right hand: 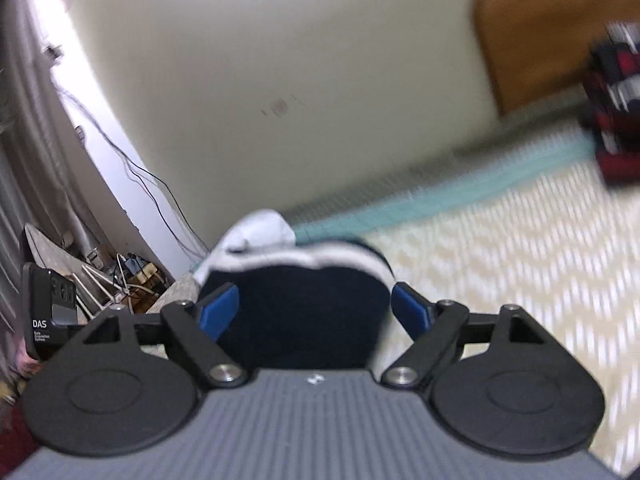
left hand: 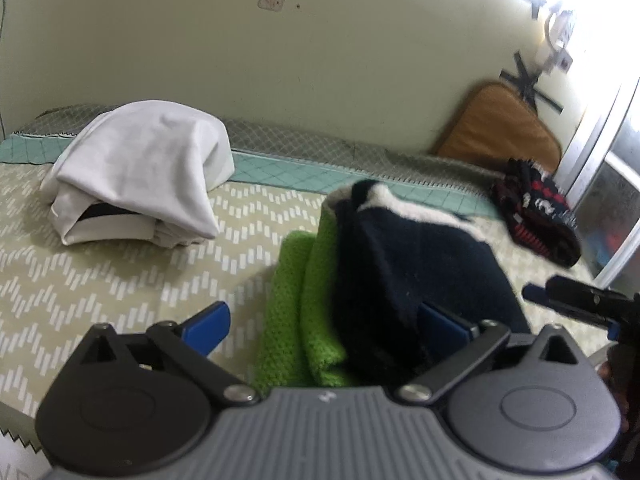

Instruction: Fold small clothes

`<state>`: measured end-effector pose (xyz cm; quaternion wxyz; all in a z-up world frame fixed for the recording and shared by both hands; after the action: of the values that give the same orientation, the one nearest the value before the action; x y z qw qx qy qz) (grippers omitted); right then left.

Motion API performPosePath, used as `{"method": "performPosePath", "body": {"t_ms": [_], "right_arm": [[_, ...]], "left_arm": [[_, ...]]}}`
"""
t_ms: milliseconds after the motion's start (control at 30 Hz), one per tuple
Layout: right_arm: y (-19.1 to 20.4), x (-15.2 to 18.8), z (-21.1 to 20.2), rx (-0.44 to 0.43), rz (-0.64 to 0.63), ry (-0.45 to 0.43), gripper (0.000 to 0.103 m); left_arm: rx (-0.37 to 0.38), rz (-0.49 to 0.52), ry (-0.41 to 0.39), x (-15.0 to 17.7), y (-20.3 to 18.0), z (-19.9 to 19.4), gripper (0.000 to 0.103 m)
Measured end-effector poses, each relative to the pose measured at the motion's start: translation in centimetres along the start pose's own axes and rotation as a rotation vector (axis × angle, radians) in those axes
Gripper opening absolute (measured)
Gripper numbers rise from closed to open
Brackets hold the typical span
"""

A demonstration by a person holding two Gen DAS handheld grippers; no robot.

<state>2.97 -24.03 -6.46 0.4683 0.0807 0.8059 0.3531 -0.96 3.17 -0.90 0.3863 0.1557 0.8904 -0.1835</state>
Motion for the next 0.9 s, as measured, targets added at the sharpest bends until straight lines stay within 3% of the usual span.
{"method": "performPosePath", "body": {"t_ms": [133, 267, 900], "right_arm": [[-1.2, 1.1, 1.1, -0.025, 0.086, 0.045, 0.086], [-0.8, 1.8, 1.6, -0.012, 0.062, 0.072, 0.087], [-0.8, 2.0, 1.6, -0.016, 0.042, 0.074, 0.089]], "left_arm": [[-0.042, 0.002, 0.028, 0.6, -0.2, 1.4, 0.103], [-0.061, 0.019, 0.01, 0.8, -0.4, 1.6, 0.103], [-0.025, -0.033, 0.009, 1.2, 0.2, 1.9, 0.103]]}}
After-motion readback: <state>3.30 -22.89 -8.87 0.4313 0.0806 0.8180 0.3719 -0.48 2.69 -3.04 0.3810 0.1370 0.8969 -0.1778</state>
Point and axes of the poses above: each gripper's, at about its wrist camera, not at the fingertips, and z roughly the way its jaws point, y to its left, x to its underside, the point moved 3 cm from there along z, roughly the way its jaws point, and after that the axes turned 4 degrees about z, right-handed, at the moved point
